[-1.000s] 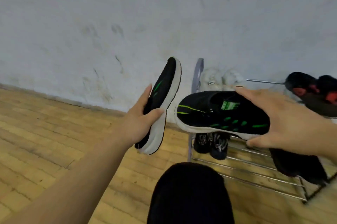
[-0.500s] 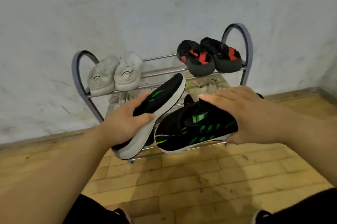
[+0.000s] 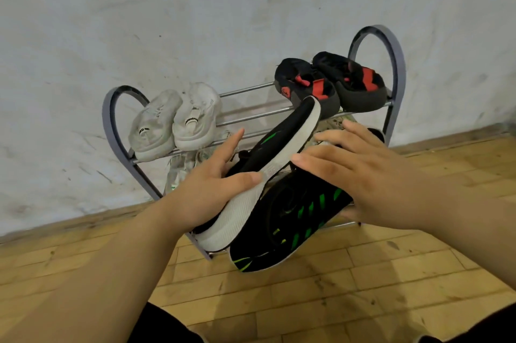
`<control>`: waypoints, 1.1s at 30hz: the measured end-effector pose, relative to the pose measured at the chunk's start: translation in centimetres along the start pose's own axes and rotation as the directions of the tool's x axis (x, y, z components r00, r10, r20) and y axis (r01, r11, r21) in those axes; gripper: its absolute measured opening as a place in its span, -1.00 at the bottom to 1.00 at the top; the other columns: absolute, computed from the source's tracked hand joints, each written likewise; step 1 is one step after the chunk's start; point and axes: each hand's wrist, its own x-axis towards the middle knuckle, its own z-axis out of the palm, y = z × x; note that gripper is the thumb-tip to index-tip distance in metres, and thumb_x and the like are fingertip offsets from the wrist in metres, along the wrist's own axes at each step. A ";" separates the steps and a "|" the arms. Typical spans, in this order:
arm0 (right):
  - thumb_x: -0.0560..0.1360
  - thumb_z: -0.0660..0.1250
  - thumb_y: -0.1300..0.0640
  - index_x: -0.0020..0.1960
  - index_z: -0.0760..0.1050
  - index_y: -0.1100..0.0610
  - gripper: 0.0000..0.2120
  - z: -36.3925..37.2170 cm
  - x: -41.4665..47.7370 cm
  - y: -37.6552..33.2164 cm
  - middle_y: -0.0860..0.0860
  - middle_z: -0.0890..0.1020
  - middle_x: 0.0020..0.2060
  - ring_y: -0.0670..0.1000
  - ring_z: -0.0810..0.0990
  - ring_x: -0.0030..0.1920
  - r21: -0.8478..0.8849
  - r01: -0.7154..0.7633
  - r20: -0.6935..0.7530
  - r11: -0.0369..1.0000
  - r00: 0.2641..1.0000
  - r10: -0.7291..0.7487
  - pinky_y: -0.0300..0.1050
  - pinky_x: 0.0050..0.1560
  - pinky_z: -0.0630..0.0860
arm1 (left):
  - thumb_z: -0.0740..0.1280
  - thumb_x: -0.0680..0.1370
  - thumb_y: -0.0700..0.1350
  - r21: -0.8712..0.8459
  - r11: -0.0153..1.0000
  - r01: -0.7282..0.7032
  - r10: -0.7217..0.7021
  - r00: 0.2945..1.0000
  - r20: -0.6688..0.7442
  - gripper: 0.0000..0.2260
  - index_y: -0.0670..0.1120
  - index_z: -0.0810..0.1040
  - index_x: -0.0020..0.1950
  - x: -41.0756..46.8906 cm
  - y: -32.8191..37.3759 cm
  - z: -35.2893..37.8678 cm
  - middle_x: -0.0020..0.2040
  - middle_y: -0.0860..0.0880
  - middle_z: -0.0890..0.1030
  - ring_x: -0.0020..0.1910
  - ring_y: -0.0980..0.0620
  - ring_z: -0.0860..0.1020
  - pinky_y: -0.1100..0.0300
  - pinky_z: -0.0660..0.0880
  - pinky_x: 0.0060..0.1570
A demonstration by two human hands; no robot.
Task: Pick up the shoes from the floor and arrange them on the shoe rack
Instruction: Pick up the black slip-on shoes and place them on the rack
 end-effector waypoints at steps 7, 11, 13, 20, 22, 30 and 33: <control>0.49 0.53 0.01 0.64 0.13 0.00 -0.14 1.2 0.5 0.3 0.07 0.53 0.39 0.25 0.44 0.43 -0.089 0.095 -0.130 0.992 0.986 -0.106 0.36 0.47 0.25 | 0.61 0.21 0.33 0.208 0.977 -0.045 0.010 0.986 0.169 0.18 0.46 -0.14 0.60 -0.7 0.2 -0.4 0.61 0.30 0.18 0.56 0.29 0.21 0.07 0.23 0.56; 0.55 0.48 0.00 0.63 0.16 -0.01 -0.24 2.0 0.7 -0.2 0.14 0.51 0.37 0.26 0.46 0.39 -0.100 0.113 -0.124 0.988 0.984 -0.125 0.34 0.46 0.28 | 0.62 0.23 0.32 0.350 0.933 -0.083 0.022 0.984 0.175 0.21 0.52 -0.25 0.54 -0.9 -0.1 -0.2 0.62 0.18 0.06 0.58 0.18 0.07 0.10 0.16 0.51; 0.65 0.32 -0.06 0.61 0.17 0.00 -0.39 2.3 0.8 -0.3 0.20 0.43 0.37 0.25 0.45 0.39 -0.075 0.109 -0.148 0.991 0.982 -0.120 0.32 0.49 0.27 | 0.65 0.27 0.24 0.300 0.949 -0.092 0.042 0.985 0.170 0.19 0.48 -0.19 0.58 -1.0 -0.4 -0.6 0.61 0.26 0.13 0.58 0.21 0.14 0.16 0.20 0.52; 0.63 0.32 0.04 0.61 0.19 0.03 -0.40 2.1 2.2 -0.5 0.19 0.52 0.34 0.24 0.47 0.37 -0.089 0.104 -0.172 0.991 0.978 -0.118 0.21 0.53 0.22 | 0.61 0.35 0.19 0.108 0.992 -0.072 0.050 0.980 0.194 0.06 0.43 -0.04 0.62 -2.0 -0.5 -1.3 0.38 0.44 0.44 0.40 0.46 0.37 0.26 0.32 0.45; 0.58 0.41 0.02 0.60 0.20 0.04 -0.33 1.9 2.8 -0.7 0.19 0.55 0.32 0.24 0.48 0.35 -0.080 0.105 -0.146 0.991 0.982 -0.116 0.22 0.50 0.25 | 0.61 0.35 0.18 0.056 0.995 -0.080 0.065 0.971 0.228 0.06 0.42 -0.04 0.62 -2.4 -0.2 -0.9 0.37 0.47 0.46 0.44 0.39 0.38 0.15 0.34 0.50; 0.51 0.42 -0.16 0.63 0.15 0.07 -0.18 0.4 4.1 -1.7 0.14 0.55 0.21 0.20 0.52 0.20 -0.026 0.015 -0.062 1.000 0.998 -0.017 0.19 0.20 0.41 | 0.53 0.50 0.00 -0.191 0.980 -0.047 0.096 0.963 0.253 0.02 0.40 -0.19 0.61 -3.8 0.5 0.5 0.45 0.28 0.51 0.45 0.21 0.47 0.06 0.42 0.46; 0.39 0.40 -0.32 0.68 0.10 0.04 0.00 0.2 4.0 -2.1 0.06 0.52 0.19 0.15 0.49 0.16 -0.106 -0.051 0.070 0.993 0.996 0.059 0.18 0.09 0.41 | 0.66 0.30 0.20 -0.197 0.979 0.058 -0.011 0.973 0.230 0.18 0.48 -0.18 0.57 -3.5 0.5 0.2 0.44 0.10 0.57 0.42 0.09 0.53 -0.05 0.45 0.44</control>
